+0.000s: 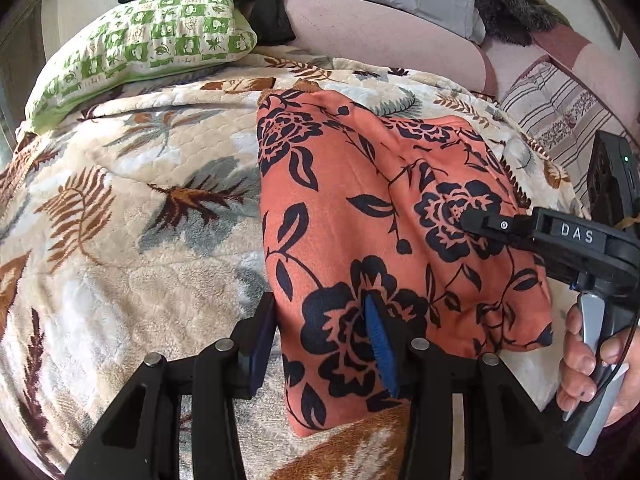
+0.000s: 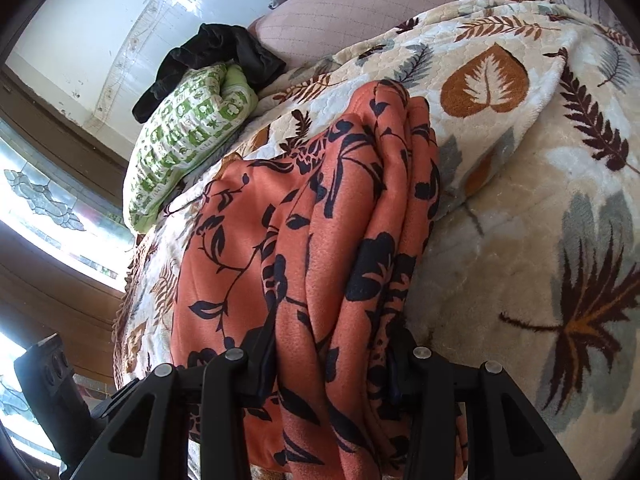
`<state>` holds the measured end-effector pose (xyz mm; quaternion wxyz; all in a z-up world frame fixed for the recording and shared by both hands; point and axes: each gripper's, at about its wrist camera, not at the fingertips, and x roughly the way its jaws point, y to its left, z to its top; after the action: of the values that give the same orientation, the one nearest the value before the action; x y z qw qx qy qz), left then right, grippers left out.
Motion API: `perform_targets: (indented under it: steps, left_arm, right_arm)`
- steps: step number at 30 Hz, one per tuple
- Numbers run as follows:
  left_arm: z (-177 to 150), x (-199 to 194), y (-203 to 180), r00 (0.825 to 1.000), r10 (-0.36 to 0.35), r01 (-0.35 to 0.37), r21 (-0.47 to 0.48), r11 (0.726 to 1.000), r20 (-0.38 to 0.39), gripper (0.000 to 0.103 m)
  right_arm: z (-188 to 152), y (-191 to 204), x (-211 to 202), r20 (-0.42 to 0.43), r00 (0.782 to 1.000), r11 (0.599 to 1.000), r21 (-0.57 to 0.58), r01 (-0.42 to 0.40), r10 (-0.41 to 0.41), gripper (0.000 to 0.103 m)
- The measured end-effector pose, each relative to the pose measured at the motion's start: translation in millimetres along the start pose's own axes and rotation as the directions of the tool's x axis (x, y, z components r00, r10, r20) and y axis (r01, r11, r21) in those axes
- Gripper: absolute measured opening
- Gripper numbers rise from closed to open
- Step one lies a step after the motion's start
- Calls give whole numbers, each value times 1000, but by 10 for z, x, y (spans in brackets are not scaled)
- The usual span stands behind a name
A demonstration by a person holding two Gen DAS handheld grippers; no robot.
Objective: Fold small clothes
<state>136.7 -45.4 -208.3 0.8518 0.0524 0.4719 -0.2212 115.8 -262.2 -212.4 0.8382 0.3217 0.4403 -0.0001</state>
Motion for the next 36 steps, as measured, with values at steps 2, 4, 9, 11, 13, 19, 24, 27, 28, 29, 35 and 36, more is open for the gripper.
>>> perform_targets:
  steps: [2, 4, 9, 11, 13, 19, 24, 27, 28, 29, 35, 36]
  left_arm:
    - [-34, 84, -7, 1000, 19, -18, 10, 1000, -9, 47]
    - [-29, 97, 3, 1000, 17, -17, -3, 1000, -11, 48]
    - [-121, -149, 22, 999, 46, -45, -51, 998, 23, 49]
    - [-166, -312, -5, 993, 109, -105, -69, 992, 45, 59]
    - [-203, -525, -42, 984, 154, -147, -84, 986, 88, 68]
    - [-248, -1201, -181, 904, 352, -338, -99, 936, 244, 83]
    - [-232, -1666, -215, 858, 399, -376, -134, 917, 323, 87]
    - [-227, -1861, -273, 838, 413, -388, -143, 910, 355, 91]
    - [-228, -1910, -290, 833, 418, -392, -146, 908, 362, 92]
    - [-229, -1952, -304, 829, 420, -394, -148, 907, 369, 92]
    - [-212, -2111, -350, 820, 428, -396, -163, 904, 380, 92]
    - [-208, -2130, -350, 817, 431, -399, -165, 902, 383, 92]
  right_arm:
    - [-12, -81, 109, -4, 998, 998, 3, 66, -66, 55]
    - [0, -176, 202, -4, 994, 994, 15, 108, -108, 67]
    - [-21, -131, -70, 53, 995, 996, 33, 84, -86, 68]
    - [-91, -60, -259, 97, 991, 995, 3, 98, -98, 68]
    - [-183, 56, -459, 146, 985, 994, -48, 100, -92, 68]
    - [-489, 541, -1045, 238, 969, 957, -256, 133, -71, 68]
    - [-709, 847, -1445, 275, 956, 919, -340, 198, -104, 68]
    - [-783, 1006, -1596, 292, 948, 896, -378, 234, -124, 68]
    - [-802, 1054, -1641, 299, 945, 889, -388, 244, -130, 68]
    - [-815, 1093, -1683, 305, 943, 884, -394, 252, -132, 68]
    - [-856, 1237, -1919, 333, 932, 881, -386, 273, -143, 68]
    - [-861, 1256, -1948, 342, 928, 877, -388, 282, -147, 68]
